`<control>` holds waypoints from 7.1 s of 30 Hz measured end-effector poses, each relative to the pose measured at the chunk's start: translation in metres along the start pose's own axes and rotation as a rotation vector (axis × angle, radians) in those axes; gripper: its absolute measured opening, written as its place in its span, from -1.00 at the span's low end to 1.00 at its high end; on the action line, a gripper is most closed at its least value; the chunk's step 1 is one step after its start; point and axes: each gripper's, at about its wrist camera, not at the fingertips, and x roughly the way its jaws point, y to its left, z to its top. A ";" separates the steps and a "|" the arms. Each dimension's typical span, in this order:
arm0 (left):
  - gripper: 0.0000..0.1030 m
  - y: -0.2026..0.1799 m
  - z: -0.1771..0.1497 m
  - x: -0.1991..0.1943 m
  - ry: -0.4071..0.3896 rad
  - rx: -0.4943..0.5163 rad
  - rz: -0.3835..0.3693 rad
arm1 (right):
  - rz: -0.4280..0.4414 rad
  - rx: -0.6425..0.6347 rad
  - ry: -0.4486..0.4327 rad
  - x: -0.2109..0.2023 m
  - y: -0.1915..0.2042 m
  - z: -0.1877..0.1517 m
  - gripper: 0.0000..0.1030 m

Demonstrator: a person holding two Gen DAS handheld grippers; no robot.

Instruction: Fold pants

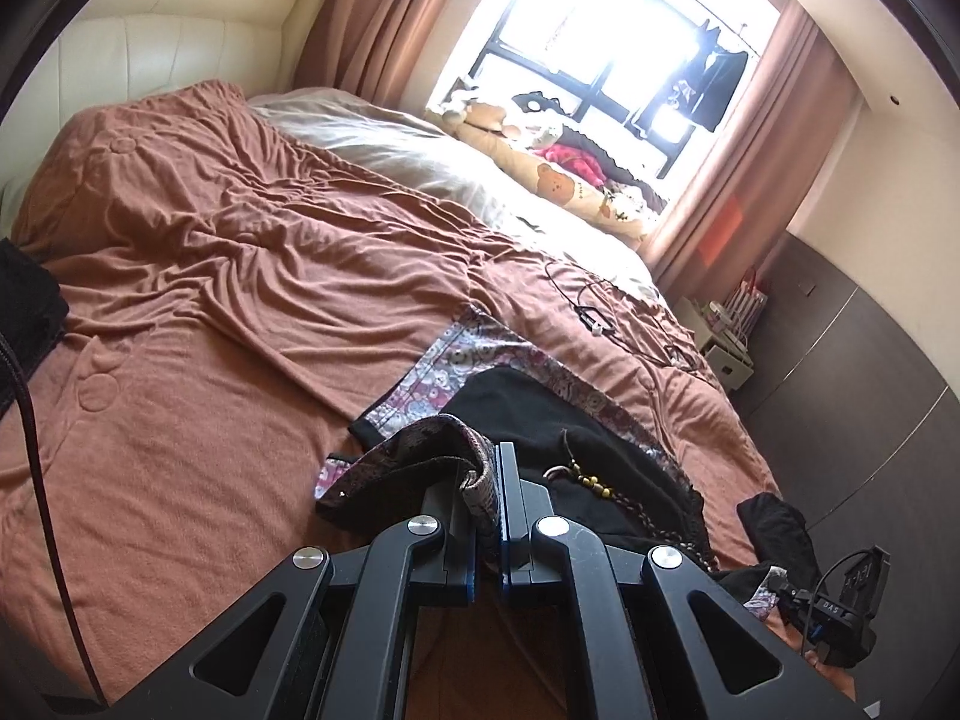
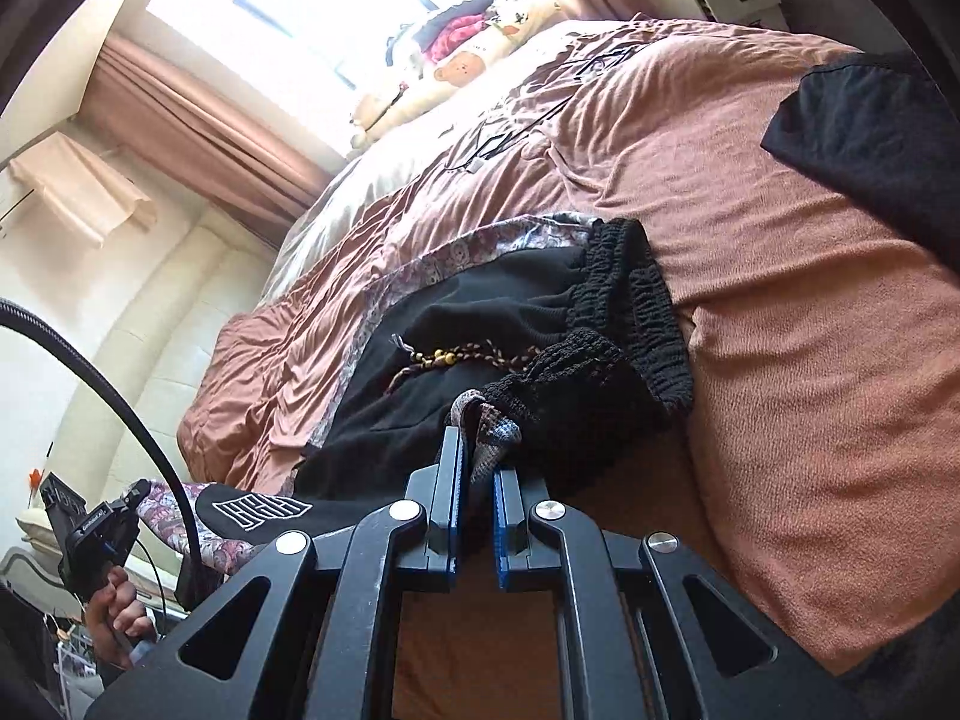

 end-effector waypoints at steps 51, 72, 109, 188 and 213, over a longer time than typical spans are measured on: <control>-0.80 -0.009 0.123 0.376 0.280 0.069 0.149 | -0.150 0.146 -0.044 0.170 -0.038 0.115 -0.52; -0.08 -0.016 0.098 0.396 0.371 0.417 0.199 | -0.459 -0.142 -0.010 0.175 -0.001 0.101 0.39; -0.90 -0.036 0.139 0.415 0.166 0.497 0.216 | -0.469 -0.173 -0.082 0.185 0.002 0.118 -0.74; 0.28 0.045 0.013 0.169 0.185 0.016 0.232 | -0.182 0.251 0.085 0.124 -0.073 0.073 0.08; -0.95 0.083 -0.018 0.239 0.274 -0.192 0.165 | -0.196 0.310 0.018 0.133 -0.096 0.080 -0.63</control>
